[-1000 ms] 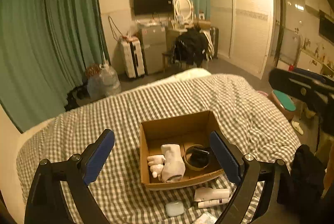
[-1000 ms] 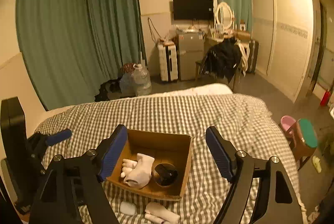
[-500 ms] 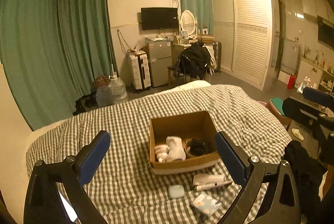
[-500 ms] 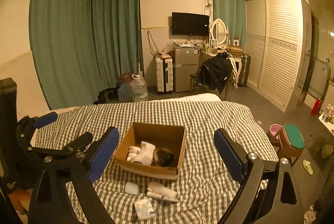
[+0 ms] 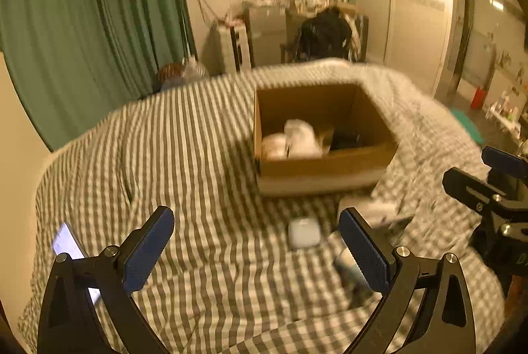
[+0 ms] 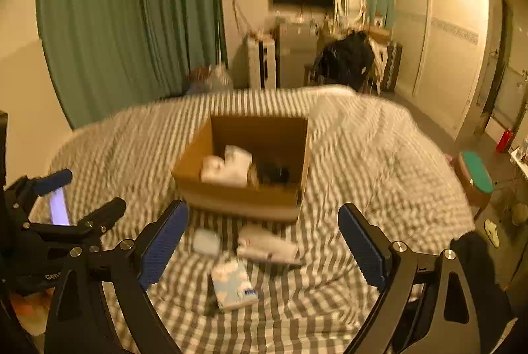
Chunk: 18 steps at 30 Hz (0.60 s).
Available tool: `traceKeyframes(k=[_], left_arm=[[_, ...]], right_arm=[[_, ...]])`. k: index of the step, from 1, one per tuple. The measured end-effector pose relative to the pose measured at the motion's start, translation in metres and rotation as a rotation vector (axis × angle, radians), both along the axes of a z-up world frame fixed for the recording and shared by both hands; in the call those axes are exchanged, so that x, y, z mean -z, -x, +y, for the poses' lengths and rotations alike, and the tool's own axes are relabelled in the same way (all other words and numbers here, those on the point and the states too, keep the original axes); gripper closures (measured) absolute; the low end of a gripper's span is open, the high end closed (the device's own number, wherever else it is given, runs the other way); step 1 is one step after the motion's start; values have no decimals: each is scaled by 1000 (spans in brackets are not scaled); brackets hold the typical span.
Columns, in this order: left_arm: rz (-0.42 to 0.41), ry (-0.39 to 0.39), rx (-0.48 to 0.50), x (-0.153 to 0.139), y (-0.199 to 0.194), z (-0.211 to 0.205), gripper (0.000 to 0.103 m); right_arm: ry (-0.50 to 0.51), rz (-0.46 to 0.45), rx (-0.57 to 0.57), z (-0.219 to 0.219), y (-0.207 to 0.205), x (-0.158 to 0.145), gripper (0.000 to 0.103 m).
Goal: Organize objects
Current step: 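Grasp the floral tissue pack with the right tool while the left tool grasps the earbud case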
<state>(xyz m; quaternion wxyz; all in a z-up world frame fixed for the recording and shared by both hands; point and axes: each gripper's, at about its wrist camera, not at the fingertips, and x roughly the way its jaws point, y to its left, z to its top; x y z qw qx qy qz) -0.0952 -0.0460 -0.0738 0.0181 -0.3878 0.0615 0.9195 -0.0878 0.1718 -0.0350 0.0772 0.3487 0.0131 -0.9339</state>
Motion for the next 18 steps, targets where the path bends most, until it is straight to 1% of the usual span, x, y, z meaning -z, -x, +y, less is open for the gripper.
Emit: traceKeyframes(k=[2,3,6,11,13,16,17,18], left_arm=[[-44,7,-9,22,5,-3,0],[-63,10,-12,32,5,-4,0],[-116,27,-25,58,13,-10,0],[-199,31,-36,92,25,-16,0],[-231,31,-32,104,28,-16,0],[-262,25,-28,110,31,-17,0],[-271,23,-27,113,33,-17,0],[-279,22,-27,116,35,-16,0]], right_arm=[[-14,-52,-2,-3,7,25,10],[-16,-92,-6,-4,13,43,11],[-24,-173,-21,-9,20,78,10],[-36,-262,-70,-22,28,117,10],[-50,-303,-112,-32,32,132,11],[-88,-357,-151,-42,36,149,11],[-99,-379,-159,-45,37,156,13],[-111,-406,-164,-48,38,164,22]])
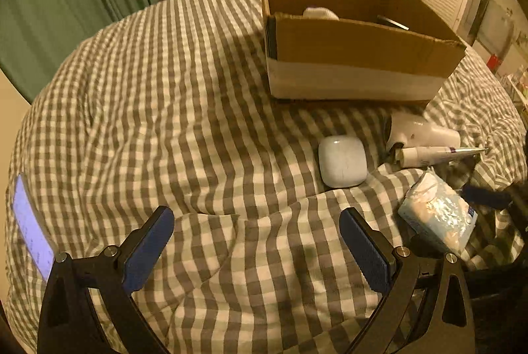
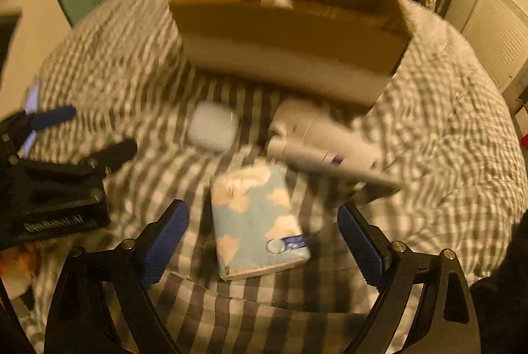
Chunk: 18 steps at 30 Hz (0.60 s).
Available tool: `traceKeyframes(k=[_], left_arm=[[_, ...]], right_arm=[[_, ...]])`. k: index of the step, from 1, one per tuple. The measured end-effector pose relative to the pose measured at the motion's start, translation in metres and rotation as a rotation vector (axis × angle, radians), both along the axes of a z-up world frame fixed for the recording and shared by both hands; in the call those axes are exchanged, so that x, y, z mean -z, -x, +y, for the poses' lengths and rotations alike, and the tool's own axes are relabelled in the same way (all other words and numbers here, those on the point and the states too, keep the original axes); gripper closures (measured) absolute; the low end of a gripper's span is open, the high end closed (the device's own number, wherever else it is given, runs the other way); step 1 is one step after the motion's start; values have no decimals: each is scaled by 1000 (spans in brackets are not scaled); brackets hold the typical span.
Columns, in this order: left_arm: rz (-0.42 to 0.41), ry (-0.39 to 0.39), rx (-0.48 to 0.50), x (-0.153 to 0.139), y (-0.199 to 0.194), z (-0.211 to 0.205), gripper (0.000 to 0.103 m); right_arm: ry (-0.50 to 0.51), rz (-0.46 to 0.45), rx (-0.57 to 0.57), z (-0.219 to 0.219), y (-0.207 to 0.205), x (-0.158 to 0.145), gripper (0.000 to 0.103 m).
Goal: Organize objects
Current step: 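Grasp the floral tissue pack with the right tool while the left tool grasps the earbud case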
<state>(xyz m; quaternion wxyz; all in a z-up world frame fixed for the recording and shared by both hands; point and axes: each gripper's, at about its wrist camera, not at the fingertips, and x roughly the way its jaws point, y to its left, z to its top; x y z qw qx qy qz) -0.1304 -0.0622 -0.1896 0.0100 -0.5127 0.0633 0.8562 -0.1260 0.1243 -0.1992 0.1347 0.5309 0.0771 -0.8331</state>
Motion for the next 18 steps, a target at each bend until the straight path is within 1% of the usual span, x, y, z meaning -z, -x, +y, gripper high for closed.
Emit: traceKeyframes(k=[1,3,4,6,11,15,18], left_arm=[[-8,0,0,2,2,1,0],[-23,8,2,5,4,4,0],[-27,9,5,5,6,5,0],[-38,6,15,8,10,9,0],[-56,-9,33,12,27,24,0],[-75,-26,54,21,41,38,0],[-91,-37,79,29,49,49,0]], right_arm=[[-10,-31,-9,-2,1,9,26],[-32,-69,-15,-4,3,19,43],[-33,-71,-16,-4,3,20,46],[-16,-64,-14,-2,3,17,46],[49,25,32,17,1,-10,47],[22,69,43,27,12,-26,47],[23,79,60,37,21,-27,47]])
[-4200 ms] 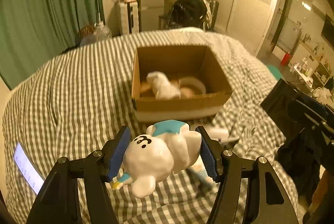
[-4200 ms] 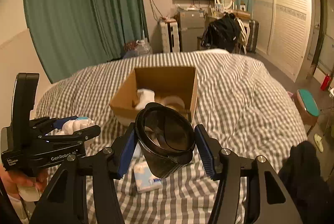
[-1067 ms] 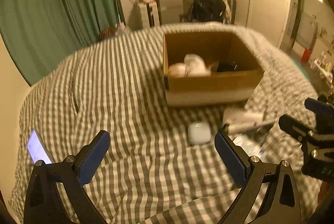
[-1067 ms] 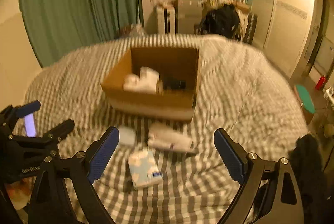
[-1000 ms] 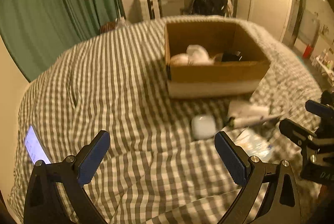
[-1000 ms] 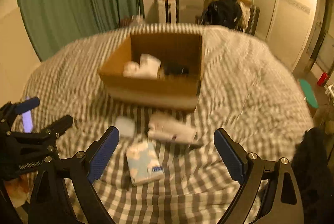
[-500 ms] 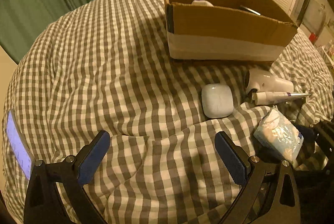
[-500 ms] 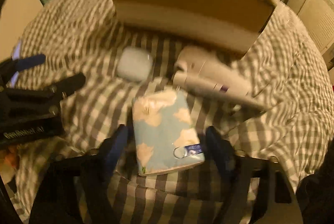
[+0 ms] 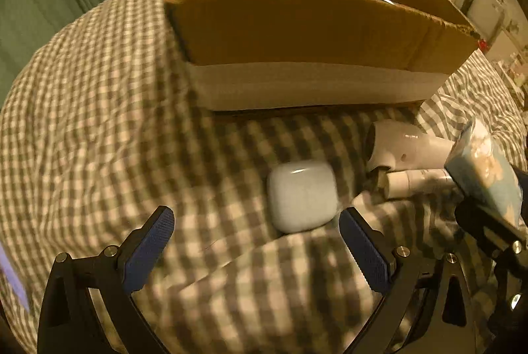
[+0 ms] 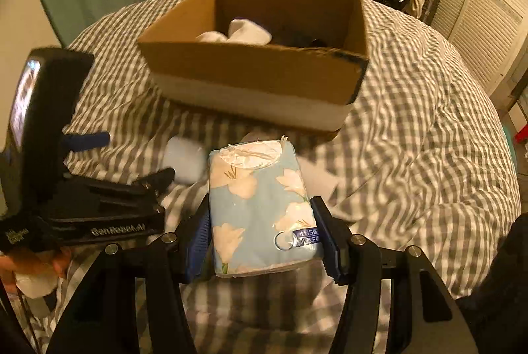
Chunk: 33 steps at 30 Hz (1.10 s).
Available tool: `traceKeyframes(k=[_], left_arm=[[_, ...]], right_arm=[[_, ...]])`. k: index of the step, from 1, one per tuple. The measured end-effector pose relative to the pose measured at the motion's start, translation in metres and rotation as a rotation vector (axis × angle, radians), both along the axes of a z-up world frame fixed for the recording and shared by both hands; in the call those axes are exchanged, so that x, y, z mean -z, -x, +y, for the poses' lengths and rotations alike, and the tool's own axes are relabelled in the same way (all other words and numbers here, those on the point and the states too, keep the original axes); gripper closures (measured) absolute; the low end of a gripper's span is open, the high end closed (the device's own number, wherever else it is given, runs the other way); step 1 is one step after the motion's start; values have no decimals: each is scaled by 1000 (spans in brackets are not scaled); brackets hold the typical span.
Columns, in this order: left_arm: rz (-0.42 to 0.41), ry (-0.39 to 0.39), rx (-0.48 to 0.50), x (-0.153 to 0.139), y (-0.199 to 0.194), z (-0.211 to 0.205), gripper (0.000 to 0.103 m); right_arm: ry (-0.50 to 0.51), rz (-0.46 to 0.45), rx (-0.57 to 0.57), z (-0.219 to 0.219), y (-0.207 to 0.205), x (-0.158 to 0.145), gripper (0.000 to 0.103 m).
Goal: Organize objects
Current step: 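Grasp the floral tissue pack with the right tool while the left tool grasps the earbud case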
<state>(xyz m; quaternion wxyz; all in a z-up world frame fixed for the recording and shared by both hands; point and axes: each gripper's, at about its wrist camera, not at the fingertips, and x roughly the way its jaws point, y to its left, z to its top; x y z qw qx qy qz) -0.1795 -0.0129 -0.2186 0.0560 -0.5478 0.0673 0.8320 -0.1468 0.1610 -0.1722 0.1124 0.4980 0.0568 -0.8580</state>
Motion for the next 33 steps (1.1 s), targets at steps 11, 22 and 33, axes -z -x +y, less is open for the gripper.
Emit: traceKeyframes(k=[11,22,33], left_arm=[[-53,-18,38,20,23,24,14],[-43,22,46,11,17,30,53],[-10,-44,20,-33,-10,20,53]], right_arm=[[22,-5,14,8,30,5,47],[21,8,26,12,24,-3,47],[13,78,35,13,-6,-42,47]])
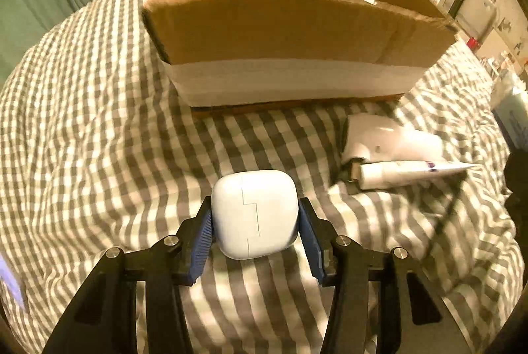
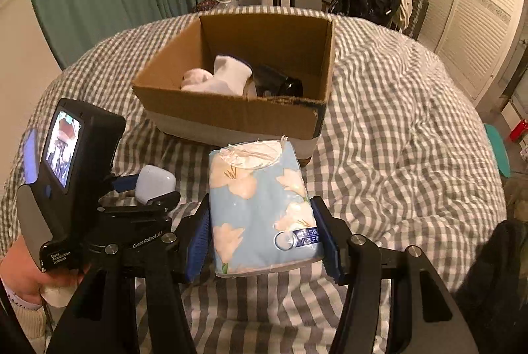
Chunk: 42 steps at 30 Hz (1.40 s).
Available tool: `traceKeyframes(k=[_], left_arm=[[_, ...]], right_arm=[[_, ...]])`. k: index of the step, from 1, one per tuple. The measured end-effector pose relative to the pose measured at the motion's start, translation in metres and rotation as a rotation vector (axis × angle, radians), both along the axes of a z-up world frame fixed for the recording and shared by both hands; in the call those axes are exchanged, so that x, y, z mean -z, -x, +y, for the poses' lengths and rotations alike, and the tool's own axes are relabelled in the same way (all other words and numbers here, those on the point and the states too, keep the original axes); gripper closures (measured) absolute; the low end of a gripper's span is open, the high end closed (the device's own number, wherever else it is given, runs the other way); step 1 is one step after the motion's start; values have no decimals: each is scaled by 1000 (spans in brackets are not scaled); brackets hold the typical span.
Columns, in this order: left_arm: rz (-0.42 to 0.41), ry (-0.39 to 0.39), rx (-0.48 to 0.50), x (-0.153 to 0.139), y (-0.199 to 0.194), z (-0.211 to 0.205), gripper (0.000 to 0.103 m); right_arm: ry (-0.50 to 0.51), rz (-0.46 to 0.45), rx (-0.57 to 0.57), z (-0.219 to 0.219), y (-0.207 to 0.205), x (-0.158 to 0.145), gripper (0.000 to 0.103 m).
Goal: Organize objects
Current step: 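Grasp the floral tissue pack with the right tool while the left tool grasps the earbud case, then place the earbud case and tissue pack into the box and open both tools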
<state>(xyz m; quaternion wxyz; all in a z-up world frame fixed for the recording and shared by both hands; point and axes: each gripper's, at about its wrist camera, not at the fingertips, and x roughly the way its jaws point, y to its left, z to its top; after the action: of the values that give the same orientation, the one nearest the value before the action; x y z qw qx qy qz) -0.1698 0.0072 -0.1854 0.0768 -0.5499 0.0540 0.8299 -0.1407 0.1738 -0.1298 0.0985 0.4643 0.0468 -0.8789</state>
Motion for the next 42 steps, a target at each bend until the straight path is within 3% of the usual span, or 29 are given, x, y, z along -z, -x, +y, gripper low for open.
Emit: traceKeyframes(k=[11,26,34,42], left_arm=[[167,-39,22,-82,-50,2,53],[349,-71,62,-154,-106,-4,53],[421,-84,67,-189,-113,-6,53],[474,-80,67,-218,-89,-3,53]], right_arm=[[16,88,19,2,-50,-40,47],[55,227,18,3,-108,-96,47],[79,297,2,1,-114,-128,47],[96,360,-22,-1,-93,-159,47]])
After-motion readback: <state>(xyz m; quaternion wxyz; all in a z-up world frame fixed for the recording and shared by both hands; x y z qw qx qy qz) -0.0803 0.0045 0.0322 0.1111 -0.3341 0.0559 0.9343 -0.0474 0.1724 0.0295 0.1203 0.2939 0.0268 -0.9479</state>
